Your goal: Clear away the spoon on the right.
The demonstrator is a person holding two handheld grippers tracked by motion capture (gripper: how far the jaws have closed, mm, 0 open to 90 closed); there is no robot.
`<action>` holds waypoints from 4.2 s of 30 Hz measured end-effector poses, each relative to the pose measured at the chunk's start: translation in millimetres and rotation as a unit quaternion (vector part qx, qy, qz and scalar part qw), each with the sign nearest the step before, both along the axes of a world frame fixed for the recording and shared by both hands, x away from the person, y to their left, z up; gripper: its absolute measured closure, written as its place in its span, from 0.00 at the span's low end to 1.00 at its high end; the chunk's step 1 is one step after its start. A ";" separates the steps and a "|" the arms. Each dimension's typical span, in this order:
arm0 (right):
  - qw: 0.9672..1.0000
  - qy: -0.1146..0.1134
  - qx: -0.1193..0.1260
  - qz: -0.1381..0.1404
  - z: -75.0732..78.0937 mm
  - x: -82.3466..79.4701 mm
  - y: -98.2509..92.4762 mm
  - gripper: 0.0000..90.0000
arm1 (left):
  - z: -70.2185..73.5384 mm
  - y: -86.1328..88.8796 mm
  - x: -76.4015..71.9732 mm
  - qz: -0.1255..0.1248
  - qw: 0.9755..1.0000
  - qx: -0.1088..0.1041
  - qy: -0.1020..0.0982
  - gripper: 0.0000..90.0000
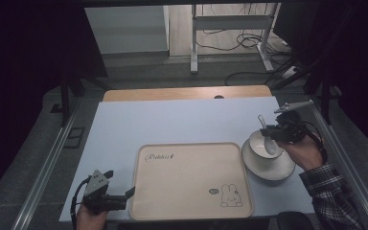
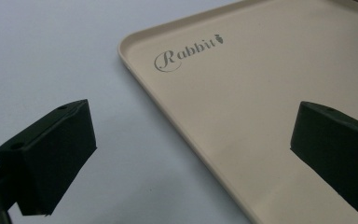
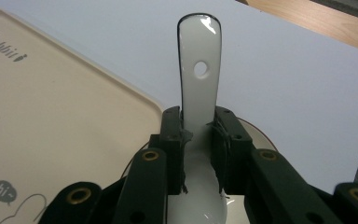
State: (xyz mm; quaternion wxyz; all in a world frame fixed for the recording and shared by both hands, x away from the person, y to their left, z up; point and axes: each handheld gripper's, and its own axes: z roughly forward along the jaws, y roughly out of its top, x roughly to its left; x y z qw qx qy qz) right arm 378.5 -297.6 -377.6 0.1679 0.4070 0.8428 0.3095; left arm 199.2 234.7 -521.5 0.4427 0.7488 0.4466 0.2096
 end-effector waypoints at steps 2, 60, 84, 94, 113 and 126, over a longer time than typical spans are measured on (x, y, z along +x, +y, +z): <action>1.000 -0.001 0.003 0.003 2.9 -2.3 1.3 0.84 | 0.0 -0.1 0.0 0.000 1.000 0.000 0.000 0.00; 0.985 0.117 -0.050 0.115 -57.0 -69.1 101.5 0.84 | 0.7 -0.1 -1.1 -0.001 1.000 -0.002 -0.004 0.00; 0.981 0.159 -0.055 0.097 -109.6 -60.0 110.1 0.84 | 0.8 0.3 -1.0 -0.004 1.000 -0.003 -0.003 0.00; 0.987 0.132 -0.023 0.089 -106.9 -62.9 101.7 0.75 | 0.8 0.2 -1.2 -0.003 1.000 -0.003 -0.004 0.00; 0.987 0.088 -0.019 0.135 -122.7 -84.0 112.2 1.00 | 1.4 -0.2 -1.5 -0.001 1.000 -0.004 -0.008 0.00; 0.991 0.081 -0.016 0.108 -126.6 -76.3 101.8 1.00 | 1.4 0.4 -1.5 0.000 1.000 -0.005 -0.009 0.00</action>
